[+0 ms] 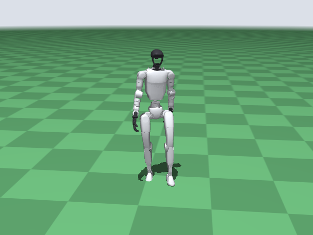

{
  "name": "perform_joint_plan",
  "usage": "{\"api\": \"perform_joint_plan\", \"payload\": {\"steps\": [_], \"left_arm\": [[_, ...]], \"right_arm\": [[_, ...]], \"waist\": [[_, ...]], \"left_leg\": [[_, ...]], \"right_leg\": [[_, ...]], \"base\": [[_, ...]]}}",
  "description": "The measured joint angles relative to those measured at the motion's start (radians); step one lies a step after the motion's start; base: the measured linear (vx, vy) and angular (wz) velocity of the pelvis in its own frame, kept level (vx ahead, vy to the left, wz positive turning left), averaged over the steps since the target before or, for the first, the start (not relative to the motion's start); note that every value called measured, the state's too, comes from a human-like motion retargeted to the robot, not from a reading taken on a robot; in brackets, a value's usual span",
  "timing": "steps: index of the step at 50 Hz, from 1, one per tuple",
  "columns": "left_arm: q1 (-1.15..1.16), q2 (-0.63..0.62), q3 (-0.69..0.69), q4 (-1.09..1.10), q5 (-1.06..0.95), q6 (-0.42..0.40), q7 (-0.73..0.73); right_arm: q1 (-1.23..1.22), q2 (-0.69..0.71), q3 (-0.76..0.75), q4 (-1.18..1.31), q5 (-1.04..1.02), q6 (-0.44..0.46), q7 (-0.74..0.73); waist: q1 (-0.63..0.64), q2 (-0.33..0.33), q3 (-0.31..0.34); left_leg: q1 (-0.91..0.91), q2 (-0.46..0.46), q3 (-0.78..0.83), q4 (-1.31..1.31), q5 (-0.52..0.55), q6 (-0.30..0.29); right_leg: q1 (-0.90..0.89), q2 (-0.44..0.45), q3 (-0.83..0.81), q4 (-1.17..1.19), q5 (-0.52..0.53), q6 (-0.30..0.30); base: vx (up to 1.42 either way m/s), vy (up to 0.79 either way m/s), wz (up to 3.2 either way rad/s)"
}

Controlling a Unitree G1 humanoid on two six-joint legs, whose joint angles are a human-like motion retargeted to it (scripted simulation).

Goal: Walk run

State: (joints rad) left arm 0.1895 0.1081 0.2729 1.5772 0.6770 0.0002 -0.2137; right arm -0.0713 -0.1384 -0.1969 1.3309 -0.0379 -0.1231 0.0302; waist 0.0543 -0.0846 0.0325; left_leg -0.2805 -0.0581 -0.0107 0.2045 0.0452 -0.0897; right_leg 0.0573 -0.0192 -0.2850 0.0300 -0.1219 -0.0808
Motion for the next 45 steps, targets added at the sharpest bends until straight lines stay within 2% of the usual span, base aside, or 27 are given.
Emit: {"api": "perform_joint_plan", "payload": {"steps": [2,3,5,7,8,12,15,17,20,23,26,28,30,32,37,41,45], "left_arm": [[-0.012,-0.003,-0.014,-0.01,0.009,0.008,-0.008],[-0.02,-0.004,-0.023,-0.019,0.019,0.012,-0.015],[-0.042,-0.006,-0.044,-0.036,0.041,0.012,-0.03],[-0.057,-0.002,-0.058,-0.048,0.058,0.006,-0.035],[-0.063,0.003,-0.064,-0.05,0.063,0.004,-0.035],[-0.122,0.019,-0.076,-0.061,0.047,0.007,0.001],[-0.163,0.028,-0.096,-0.088,-0.002,-0.013,0.041],[-0.182,0.035,-0.094,-0.11,-0.039,-0.04,0.065],[-0.203,0.045,-0.082,-0.136,-0.08,-0.086,0.081],[-0.21,0.055,-0.072,-0.156,-0.109,-0.119,0.096],[-0.213,0.054,-0.062,-0.175,-0.131,-0.15,0.1],[-0.211,0.054,-0.063,-0.184,-0.148,-0.162,0.093],[-0.205,0.06,-0.059,-0.193,-0.163,-0.166,0.079],[-0.19,0.056,-0.052,-0.191,-0.165,-0.165,0.08],[-0.15,0.016,-0.039,-0.153,-0.179,-0.148,0.146],[-0.128,-0.002,-0.008,-0.095,-0.162,-0.122,0.102],[-0.099,-0.004,-0.015,-0.068,-0.129,-0.111,0.081]], "right_arm": [[-0.011,0.003,0.005,0.003,0.002,-0.008,0.001],[-0.015,0.006,0.006,0.005,0.004,-0.01,0.003],[-0.018,0.012,0.007,0.011,0.007,-0.014,0.011],[-0.007,0.016,0.012,0.024,-0.003,-0.015,0.033],[0.003,0.019,0.014,0.034,-0.015,-0.012,0.04],[0.038,0.037,0.004,0.075,-0.067,-0.018,0.016],[0.059,0.03,0.006,0.109,-0.067,-0.014,0.016],[0.065,0.025,0.001,0.123,-0.086,-0.002,0.016],[0.078,0.02,-0.007,0.139,-0.102,0.006,0.016],[0.106,0.017,-0.03,0.155,-0.093,0.018,0.03],[0.136,0.018,-0.055,0.161,-0.079,0.021,0.041],[0.152,0.015,-0.058,0.168,-0.07,0.025,0.049],[0.161,0.015,-0.058,0.181,-0.07,0.033,0.062],[0.174,0.019,-0.061,0.194,-0.08,0.04,0.065],[0.173,0.022,-0.092,0.214,-0.1,0.052,0.073],[0.176,0.026,-0.072,0.207,-0.097,0.036,0.059],[0.177,0.029,-0.084,0.219,-0.085,0.036,0.048]], "waist": [[0.027,0.011,0.004],[0.034,0.015,0.007],[0.03,0.022,0.004],[0.025,0.02,-0.011],[0.026,0.018,-0.023],[0.044,0.018,-0.047],[0.049,0.044,-0.049],[0.034,0.064,-0.059],[0.014,0.095,-0.078],[-0.01,0.094,-0.101],[-0.01,0.067,-0.107],[-0.009,0.041,-0.102],[-0.008,0.026,-0.09],[0.014,0.033,-0.108],[0.005,0.037,-0.102],[-0.032,0.044,-0.106],[-0.016,0.031,-0.118]], "left_leg": [[-0.002,0.01,0.004,-0.055,0.048,-0.027],[0.001,0.012,0.02,-0.065,0.064,-0.022],[0.007,0.008,0.055,-0.051,0.105,0.035],[0.016,0.004,0.118,-0.021,0.057,0.11],[0.017,-0.008,0.078,-0.001,0.026,0.124],[0.039,0.0,0.069,0.037,-0.055,0.141],[0.093,0.022,0.08,0.006,-0.08,0.165],[0.103,0.047,0.084,0.002,-0.097,0.164],[0.113,0.082,0.099,0.007,-0.124,0.168],[0.133,0.074,0.099,-0.006,-0.133,0.178],[0.173,0.029,0.114,-0.033,-0.138,0.193],[0.208,-0.011,0.121,-0.054,-0.142,0.2],[0.26,-0.032,0.117,-0.085,-0.144,0.2],[0.295,-0.026,0.128,-0.122,-0.14,0.195],[0.387,-0.023,0.164,-0.196,-0.12,0.173],[0.401,-0.018,0.143,-0.192,-0.126,0.172],[0.412,-0.025,0.116,-0.198,-0.133,0.163]], "right_leg": [[0.034,0.01,0.009,-0.003,-0.018,0.004],[0.048,0.012,0.012,-0.001,-0.028,0.005],[0.077,0.013,0.006,0.001,-0.05,0.013],[0.107,0.008,0.001,0.007,-0.068,0.028],[0.118,0.004,0.001,0.015,-0.073,0.036],[0.105,-0.037,-0.007,0.128,-0.053,0.079],[0.043,-0.048,0.013,0.309,0.042,0.084],[-0.039,-0.037,0.079,0.457,0.091,0.136],[-0.144,-0.044,0.08,0.62,0.043,0.147],[-0.191,-0.037,0.083,0.56,-0.027,0.137],[-0.187,-0.036,0.09,0.379,-0.069,0.134],[-0.169,-0.032,0.112,0.241,-0.055,0.151],[-0.151,-0.018,0.14,0.143,0.1,0.057],[-0.121,0.005,0.137,0.123,0.065,0.029],[-0.049,-0.009,0.055,0.064,0.086,0.056],[0.011,0.008,0.01,-0.011,0.089,0.049],[0.008,0.0,0.023,-0.005,0.077,0.042]], "base": [[0.5,0.11,-0.68],[0.57,0.16,-0.41],[0.44,0.12,-0.13],[0.62,0.13,-0.21],[0.64,0.11,-0.48],[0.43,0.1,-0.58],[0.51,0.19,-0.39],[0.31,0.11,-0.43],[0.26,0.08,-0.39],[0.32,0.04,0.01],[0.3,0.02,-0.02],[0.28,-0.01,0.02],[0.29,-0.05,-0.02],[0.3,-0.04,-0.07],[0.21,-0.01,0.26],[0.15,-0.04,0.29],[0.14,-0.03,0.24]]}}
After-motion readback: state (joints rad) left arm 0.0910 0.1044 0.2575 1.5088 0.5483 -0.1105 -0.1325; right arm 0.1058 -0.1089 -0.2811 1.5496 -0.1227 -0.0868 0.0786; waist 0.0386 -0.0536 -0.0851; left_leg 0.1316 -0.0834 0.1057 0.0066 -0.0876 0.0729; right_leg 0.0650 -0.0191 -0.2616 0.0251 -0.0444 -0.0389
